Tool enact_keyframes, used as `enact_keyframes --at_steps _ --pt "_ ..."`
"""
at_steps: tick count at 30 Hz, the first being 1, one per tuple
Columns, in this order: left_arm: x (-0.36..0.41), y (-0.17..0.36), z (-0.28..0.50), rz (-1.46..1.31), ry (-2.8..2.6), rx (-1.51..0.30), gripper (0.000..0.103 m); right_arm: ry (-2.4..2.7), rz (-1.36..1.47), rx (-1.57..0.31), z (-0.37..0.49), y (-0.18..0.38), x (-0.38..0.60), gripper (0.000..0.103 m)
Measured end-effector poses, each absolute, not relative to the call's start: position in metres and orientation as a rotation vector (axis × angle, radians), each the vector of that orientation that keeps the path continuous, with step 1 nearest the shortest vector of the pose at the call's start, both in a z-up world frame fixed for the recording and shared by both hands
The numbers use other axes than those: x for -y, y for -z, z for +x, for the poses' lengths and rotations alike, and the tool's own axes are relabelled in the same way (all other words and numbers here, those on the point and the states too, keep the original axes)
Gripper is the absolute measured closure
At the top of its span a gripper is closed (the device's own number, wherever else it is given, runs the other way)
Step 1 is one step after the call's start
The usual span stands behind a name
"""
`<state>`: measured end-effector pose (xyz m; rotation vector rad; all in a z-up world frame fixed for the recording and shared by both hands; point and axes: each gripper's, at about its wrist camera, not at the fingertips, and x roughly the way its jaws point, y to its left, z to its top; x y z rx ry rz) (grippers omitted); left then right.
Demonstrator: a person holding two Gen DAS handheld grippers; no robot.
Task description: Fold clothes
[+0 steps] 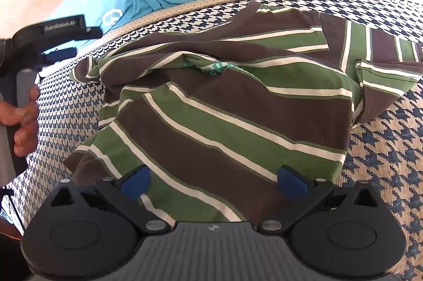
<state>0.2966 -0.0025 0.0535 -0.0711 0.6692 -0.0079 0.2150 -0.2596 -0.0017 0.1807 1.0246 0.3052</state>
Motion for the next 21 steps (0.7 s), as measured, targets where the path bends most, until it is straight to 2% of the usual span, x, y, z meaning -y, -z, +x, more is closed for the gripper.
enact_keyframes --at_steps 8,19,21 --pt "0.042 -0.035 0.332 -0.046 0.229 -0.726 0.032 -0.31 0.167 -1.025 0.214 0.002 0.259 0.0" --pt "0.075 -0.011 0.355 0.126 0.415 -0.804 0.03 -0.318 0.145 -1.024 0.214 0.001 0.256 0.0" --pt "0.078 -0.008 0.356 0.146 0.439 -0.812 0.026 -0.316 0.139 -1.024 0.214 0.001 0.255 0.0"
